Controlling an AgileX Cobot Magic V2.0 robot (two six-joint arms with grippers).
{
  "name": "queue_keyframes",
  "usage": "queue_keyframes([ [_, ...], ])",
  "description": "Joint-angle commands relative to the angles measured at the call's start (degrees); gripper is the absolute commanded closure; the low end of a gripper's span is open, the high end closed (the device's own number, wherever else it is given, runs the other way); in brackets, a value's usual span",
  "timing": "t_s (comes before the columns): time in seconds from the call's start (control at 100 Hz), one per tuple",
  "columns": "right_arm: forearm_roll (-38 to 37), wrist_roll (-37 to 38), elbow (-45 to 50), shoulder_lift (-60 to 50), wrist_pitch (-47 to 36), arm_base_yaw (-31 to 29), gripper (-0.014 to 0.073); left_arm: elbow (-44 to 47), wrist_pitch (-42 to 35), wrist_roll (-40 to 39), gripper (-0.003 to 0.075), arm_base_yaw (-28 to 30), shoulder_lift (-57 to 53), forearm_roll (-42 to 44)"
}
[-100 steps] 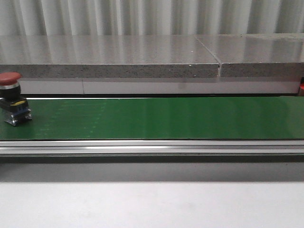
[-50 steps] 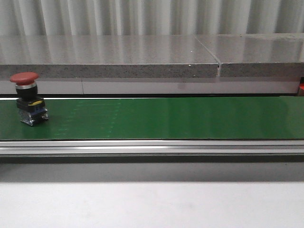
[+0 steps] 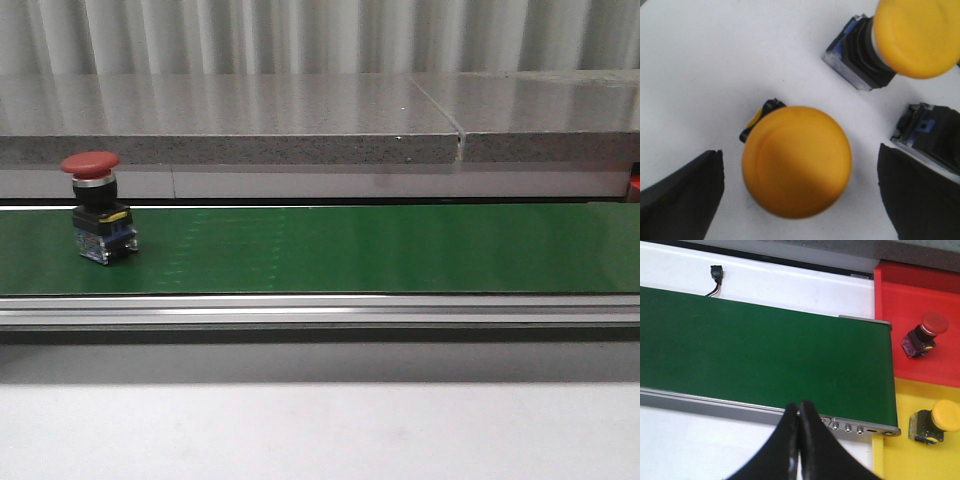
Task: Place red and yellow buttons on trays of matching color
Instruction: 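Grasp a yellow push-button from the table with the left gripper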
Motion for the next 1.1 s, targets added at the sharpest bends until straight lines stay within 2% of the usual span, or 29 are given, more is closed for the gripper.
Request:
queue_keyframes([
  [0.0,0.1,-0.5,-1.4,0.0,-3.5,0.2,0.0662,-2.6,-1.2,-0.6,0.0134,0.1,-1.0,-0.6],
  [0.46,0.1,-0.5,-1.4,0.0,-3.5,0.2,0.0662,-3.8,-4.6,-0.6,0.0135,0.1,0.1,-0.6],
  [0.54,0.1,-0.5,-1.4,0.0,-3.5,0.2,0.0662,-3.8,-4.7,-0.6,0.0163,0.1,0.1,-0.6],
  [0.61,0.1,-0.5,-1.4,0.0,-3.5,0.2,0.0662,-3.8,-4.9,-0.6,0.0221,0.1,0.1,-0.6],
  [0.96,0.1,-0.5,-1.4,0.0,-3.5,0.2,0.0662,-3.8,-5.8,-0.6,0.0612,0.1,0.1,-0.6],
  [1.09,0.1,-0.5,-1.4,0.0,-3.5,0.2,0.0662,-3.8,-5.0,-0.6,0.0716,0.1,-0.4,-0.6],
])
